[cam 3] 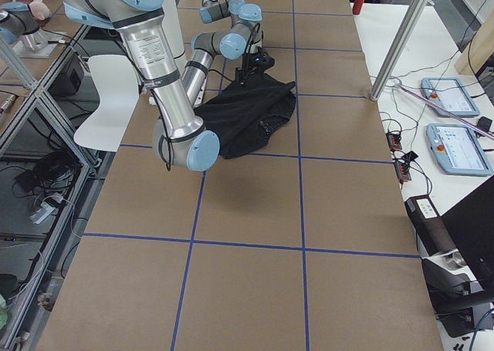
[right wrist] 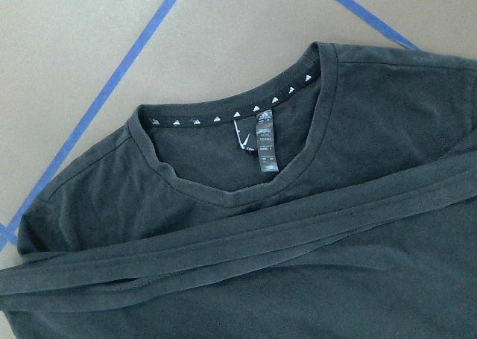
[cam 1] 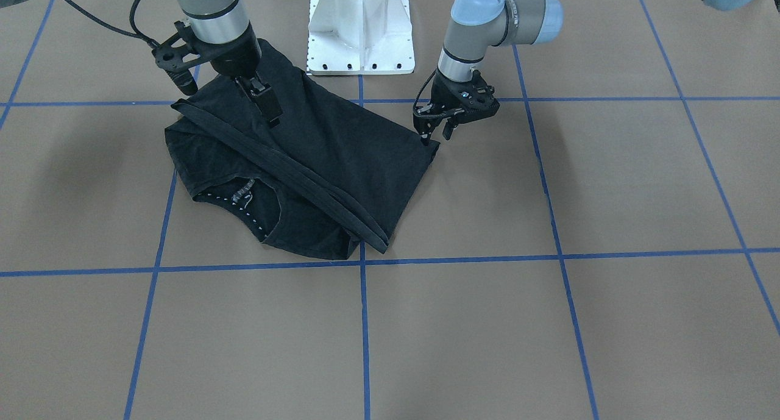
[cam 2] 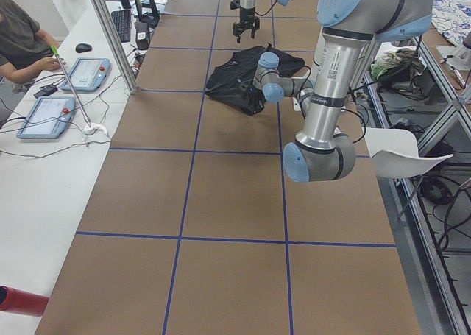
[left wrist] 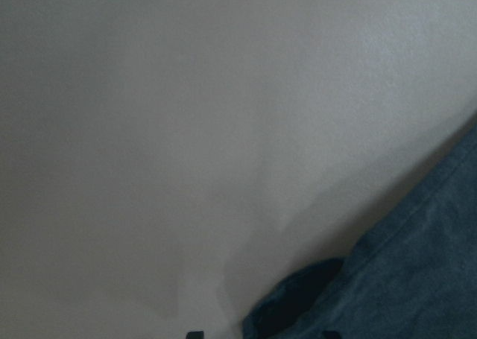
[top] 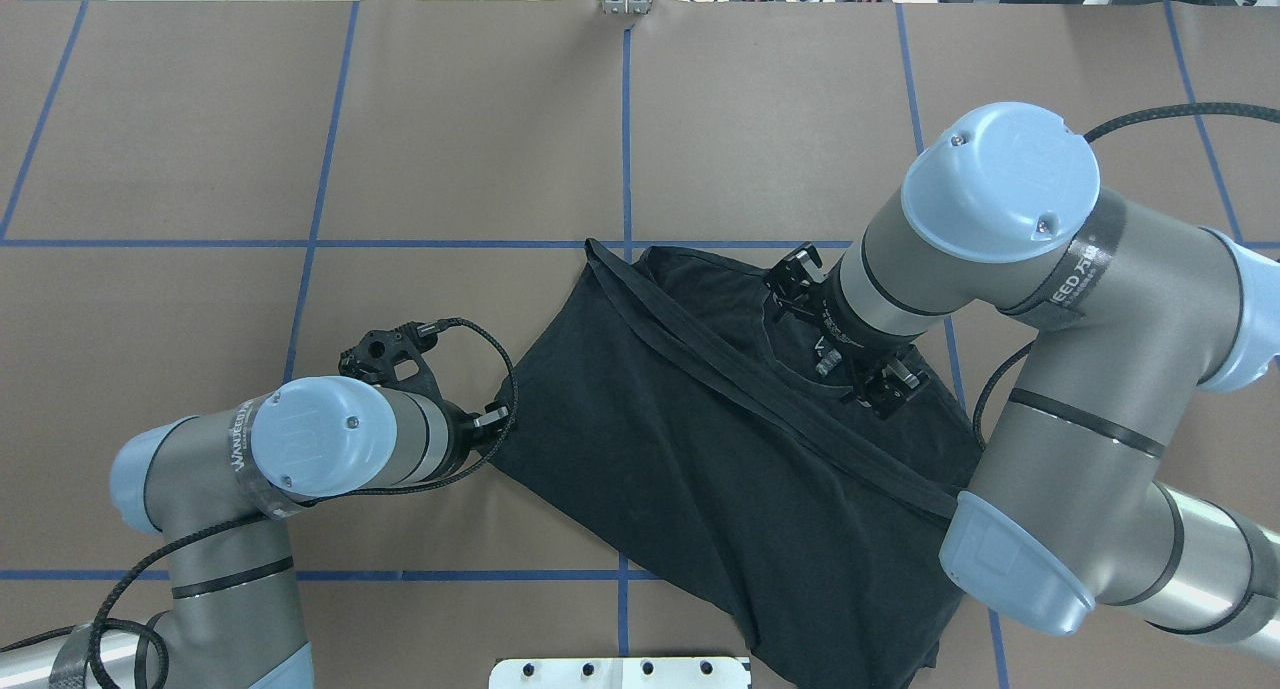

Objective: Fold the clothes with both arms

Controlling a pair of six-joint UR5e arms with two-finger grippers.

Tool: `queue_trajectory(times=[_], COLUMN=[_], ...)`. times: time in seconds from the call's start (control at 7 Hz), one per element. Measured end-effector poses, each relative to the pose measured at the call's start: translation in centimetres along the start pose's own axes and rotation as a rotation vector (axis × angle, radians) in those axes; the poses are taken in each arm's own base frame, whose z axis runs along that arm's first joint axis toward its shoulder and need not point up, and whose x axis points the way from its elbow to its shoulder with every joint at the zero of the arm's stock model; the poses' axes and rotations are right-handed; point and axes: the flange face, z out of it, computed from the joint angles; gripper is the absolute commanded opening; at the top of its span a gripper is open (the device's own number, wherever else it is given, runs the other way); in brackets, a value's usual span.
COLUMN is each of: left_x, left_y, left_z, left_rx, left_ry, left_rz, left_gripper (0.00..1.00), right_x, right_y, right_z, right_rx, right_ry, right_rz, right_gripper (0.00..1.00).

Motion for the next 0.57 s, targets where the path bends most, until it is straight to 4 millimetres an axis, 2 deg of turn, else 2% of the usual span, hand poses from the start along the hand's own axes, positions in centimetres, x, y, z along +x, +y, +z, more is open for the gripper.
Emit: queue_trajectory(times=[0.43, 0.57], left_x=[0.2, 0.4], left_y=[0.1, 0.1], left_z=[0.8, 1.4], left_rx=[0.001, 0.003], left_ry=[-0.007, -0.013], left_rz=[0.012, 0.014], left_gripper=[0.59, 0.49], right_x=[0.2, 0.3], right_y=[-0.4, -0.5], right_z=[0.4, 0.4], right_rx=[0.011, 0.016], right_ry=[0.017, 0.025], right_rz=[0.01, 0.014], right_gripper=[1.0, 1.0])
